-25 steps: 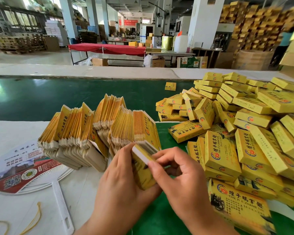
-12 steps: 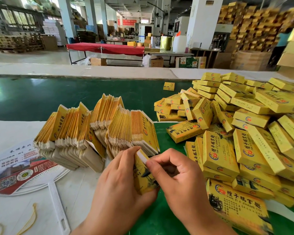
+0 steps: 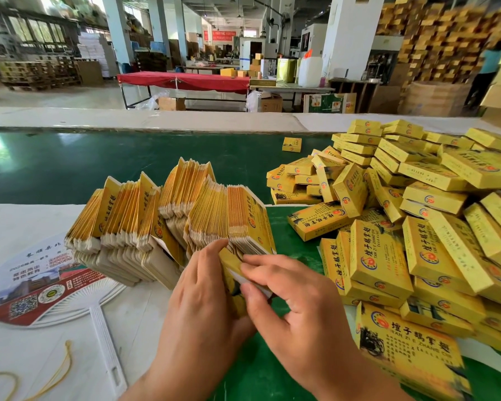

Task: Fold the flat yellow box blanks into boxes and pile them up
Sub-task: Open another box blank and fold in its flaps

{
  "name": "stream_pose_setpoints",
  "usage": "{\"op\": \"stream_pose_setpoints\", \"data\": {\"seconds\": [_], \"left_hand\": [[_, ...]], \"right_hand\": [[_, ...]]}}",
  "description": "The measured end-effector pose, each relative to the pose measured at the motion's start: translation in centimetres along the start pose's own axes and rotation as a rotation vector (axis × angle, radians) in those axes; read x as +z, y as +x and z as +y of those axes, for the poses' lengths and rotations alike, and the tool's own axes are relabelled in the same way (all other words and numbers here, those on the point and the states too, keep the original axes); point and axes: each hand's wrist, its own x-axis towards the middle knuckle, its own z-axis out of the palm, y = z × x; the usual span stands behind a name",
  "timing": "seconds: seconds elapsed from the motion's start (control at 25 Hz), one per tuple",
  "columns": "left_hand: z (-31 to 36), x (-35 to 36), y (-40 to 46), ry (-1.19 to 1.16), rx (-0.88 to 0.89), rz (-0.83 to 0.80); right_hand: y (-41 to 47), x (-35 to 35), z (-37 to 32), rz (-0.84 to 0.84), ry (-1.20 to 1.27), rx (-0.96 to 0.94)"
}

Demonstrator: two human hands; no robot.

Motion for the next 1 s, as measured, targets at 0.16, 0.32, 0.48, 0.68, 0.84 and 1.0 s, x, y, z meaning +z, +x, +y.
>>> {"op": "stream_pose_setpoints", "data": {"seconds": [0.16, 0.32, 0.48, 0.68, 0.84, 1.0], "left_hand": [[0.2, 0.3, -0.2, -0.139, -0.098, 0.028], [0.0, 0.7, -0.3, -0.365, -0.089, -0.061], [-0.2, 0.7, 0.0, -0.739, -0.093, -0.142], [0.2, 0.9, 0.5, -0.742, -0.189, -0.010], [0.1, 1.0, 0.5, -0.756, -0.205, 0.002], [-0.9, 1.0, 0.8, -0.875, -0.295, -0.093]], "right_hand": [[0.0, 0.1, -0.2, -0.041, 0.033, 0.000], [0.4, -0.5, 0.6, -0.026, -0.010, -0.040], [0.8, -1.5, 1.4, -0.020, 0.000, 0.028], [0.6, -1.7, 1.5, -0.078, 0.092, 0.042], [0.8, -2.3, 1.8, -0.125, 0.121, 0.111], [0.6, -2.3, 2.1, -0.101, 0.137, 0.158]]}}
